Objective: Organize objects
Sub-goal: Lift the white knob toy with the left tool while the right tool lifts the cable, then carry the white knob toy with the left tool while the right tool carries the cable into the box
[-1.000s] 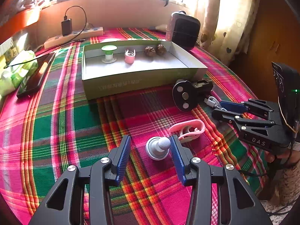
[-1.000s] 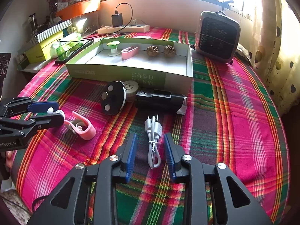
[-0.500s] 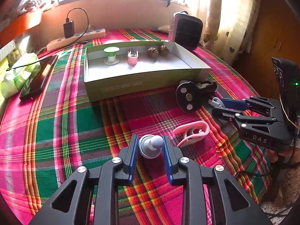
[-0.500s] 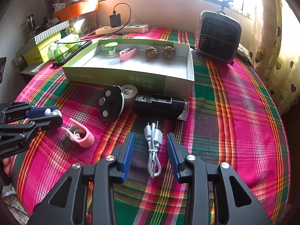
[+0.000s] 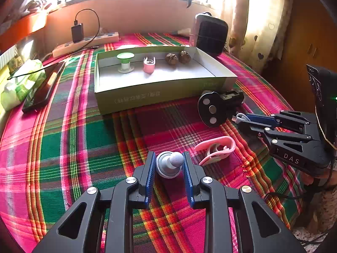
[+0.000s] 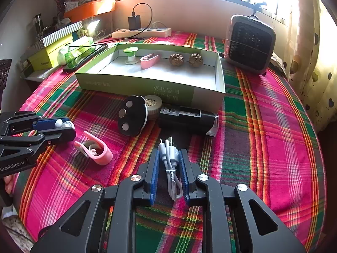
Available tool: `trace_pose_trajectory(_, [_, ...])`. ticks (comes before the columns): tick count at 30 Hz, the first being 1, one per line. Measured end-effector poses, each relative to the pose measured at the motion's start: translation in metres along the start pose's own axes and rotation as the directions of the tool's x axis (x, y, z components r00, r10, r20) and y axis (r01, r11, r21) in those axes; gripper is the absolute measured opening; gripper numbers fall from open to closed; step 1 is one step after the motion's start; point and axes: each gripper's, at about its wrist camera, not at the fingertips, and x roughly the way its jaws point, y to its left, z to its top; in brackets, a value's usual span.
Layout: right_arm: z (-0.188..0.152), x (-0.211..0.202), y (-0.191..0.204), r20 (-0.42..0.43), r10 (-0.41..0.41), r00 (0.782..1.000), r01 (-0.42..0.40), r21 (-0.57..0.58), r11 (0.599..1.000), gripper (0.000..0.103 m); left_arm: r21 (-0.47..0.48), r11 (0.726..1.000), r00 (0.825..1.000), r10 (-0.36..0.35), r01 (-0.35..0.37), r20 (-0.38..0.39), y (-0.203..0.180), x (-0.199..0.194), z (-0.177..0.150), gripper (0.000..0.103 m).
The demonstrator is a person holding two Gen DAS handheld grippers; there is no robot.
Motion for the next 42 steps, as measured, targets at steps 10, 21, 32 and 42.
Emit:
trace_pose_trajectory(10, [0.0, -0.002, 0.001, 0.001, 0.009, 1.0, -0.009, 0.007, 1.0, 0.02, 0.002, 1.0, 1.0, -0.002, 0.002, 0.004, 0.0, 0.0, 0.001, 0.023])
trace_pose_trajectory(21, [0.006, -0.011, 0.002, 0.029, 0.022, 0.999, -0.022, 0.012, 1.0, 0.02, 0.004, 1.0, 0.999, 0.006, -0.006, 0.032, 0.0, -0.009, 0.007, 0.023])
trace_pose_trajectory(32, [0.025, -0.019, 0.003, 0.07, 0.045, 0.997, -0.046, 0.02, 0.999, 0.02, 0.001, 1.0, 0.998, 0.01, -0.01, 0.067, 0.004, -0.015, 0.027, 0.023])
trace_pose_trajectory(42, [0.056, -0.013, 0.007, 0.09, 0.064, 0.994, -0.066, 0.011, 0.998, 0.02, -0.016, 1.0, 0.995, 0.009, -0.007, 0.099, 0.013, -0.011, 0.054, 0.023])
